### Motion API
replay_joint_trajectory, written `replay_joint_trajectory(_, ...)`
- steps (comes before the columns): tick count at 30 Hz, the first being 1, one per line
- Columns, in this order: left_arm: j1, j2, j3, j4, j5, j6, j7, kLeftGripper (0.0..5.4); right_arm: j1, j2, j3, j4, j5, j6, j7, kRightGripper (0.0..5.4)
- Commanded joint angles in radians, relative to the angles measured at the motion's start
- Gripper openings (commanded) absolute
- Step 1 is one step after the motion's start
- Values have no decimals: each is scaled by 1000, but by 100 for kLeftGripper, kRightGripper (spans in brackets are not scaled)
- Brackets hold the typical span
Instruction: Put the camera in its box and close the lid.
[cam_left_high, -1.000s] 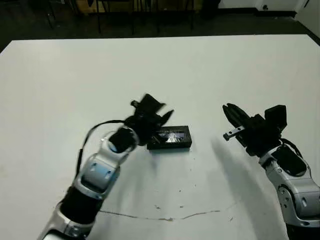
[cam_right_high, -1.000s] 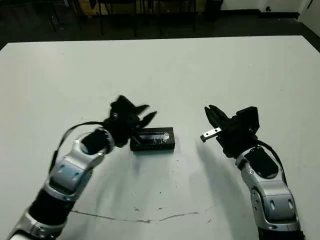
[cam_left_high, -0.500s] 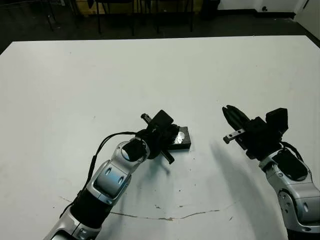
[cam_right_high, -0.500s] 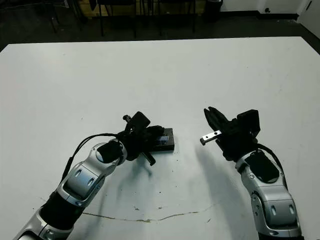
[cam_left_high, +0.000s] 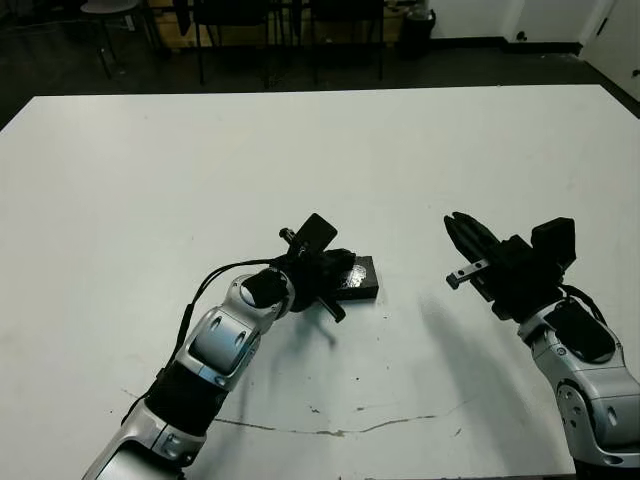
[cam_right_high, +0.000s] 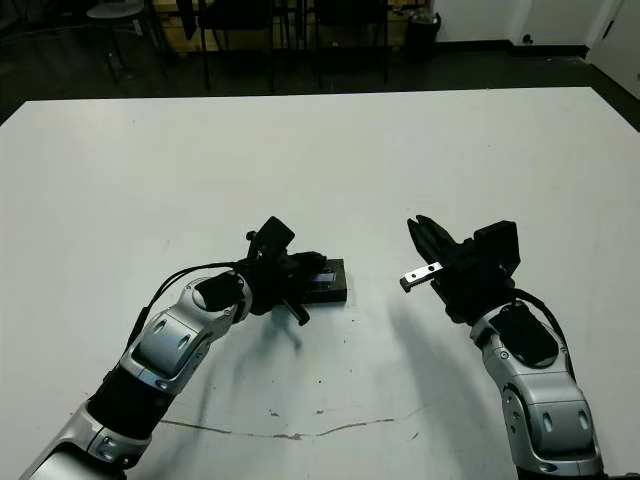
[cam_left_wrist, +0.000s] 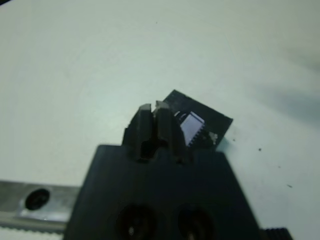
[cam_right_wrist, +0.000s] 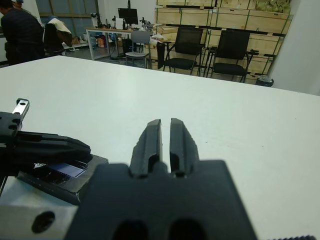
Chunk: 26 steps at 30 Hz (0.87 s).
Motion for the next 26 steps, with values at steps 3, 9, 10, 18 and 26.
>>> replay_joint_trajectory(3, 137, 76, 81, -46, -40, 178, 4, 1, 20, 9, 0, 29, 10, -36, 26, 0)
replay_joint_trajectory(9, 274, 139, 251, -308, -171, 120, -37, 1, 38, 23, -12, 22, 18, -53, 25, 0)
replay_joint_trajectory(10, 291, 149, 278, -346, -178, 105, -31, 1, 39, 24, -11, 22, 16, -61, 25, 0)
replay_joint_trajectory(18, 390, 156, 516, -471, -268, -86, -1, 1, 31, 40, -6, 34, 9, -75, 16, 0)
replay_joint_trajectory(26, 483, 83, 631, -446, -307, -300, 77, 1, 27, 67, 14, 21, -7, -46, -34, 0)
